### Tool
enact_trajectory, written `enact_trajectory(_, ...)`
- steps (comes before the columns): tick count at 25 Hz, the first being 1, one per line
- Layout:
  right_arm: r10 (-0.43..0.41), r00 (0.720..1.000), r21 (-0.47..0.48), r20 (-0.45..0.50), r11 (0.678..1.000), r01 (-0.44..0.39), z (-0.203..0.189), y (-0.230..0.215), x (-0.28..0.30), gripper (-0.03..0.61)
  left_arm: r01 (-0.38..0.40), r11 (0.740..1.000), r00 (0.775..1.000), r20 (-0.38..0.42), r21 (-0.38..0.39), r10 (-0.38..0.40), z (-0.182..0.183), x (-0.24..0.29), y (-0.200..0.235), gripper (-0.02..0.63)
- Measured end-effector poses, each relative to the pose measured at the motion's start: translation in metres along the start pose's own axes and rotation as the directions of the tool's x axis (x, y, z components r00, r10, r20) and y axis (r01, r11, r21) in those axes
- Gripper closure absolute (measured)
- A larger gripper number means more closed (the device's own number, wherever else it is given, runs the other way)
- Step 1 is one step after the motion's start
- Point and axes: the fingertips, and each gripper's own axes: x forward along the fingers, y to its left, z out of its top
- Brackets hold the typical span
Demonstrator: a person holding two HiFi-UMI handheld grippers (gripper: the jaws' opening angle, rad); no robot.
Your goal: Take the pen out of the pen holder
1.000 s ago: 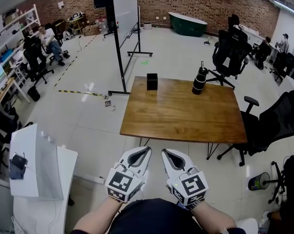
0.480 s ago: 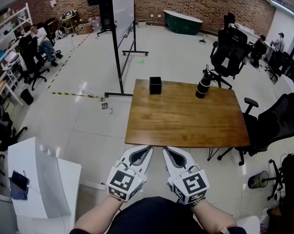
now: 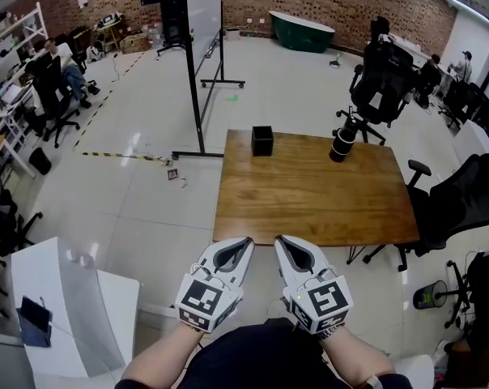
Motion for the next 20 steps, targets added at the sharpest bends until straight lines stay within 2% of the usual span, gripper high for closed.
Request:
enact_trajectory(10,0.018,1.0,0.008,0.004,1.0,-0.018,0.003,-0.029,0.029,0.577,-0.02,1.0,1.0,-0.016,0.002,0.02,0.001,0.028,0.022,0.609)
enact_trajectory(20,0.068,0.998,0.026,-0.003,0.997,-0.068,0.0,-0.088,0.063,0.577,-0.072,0.997,0.996,-0.048,0.007,0.072,0.002,0.089,0.043,0.609)
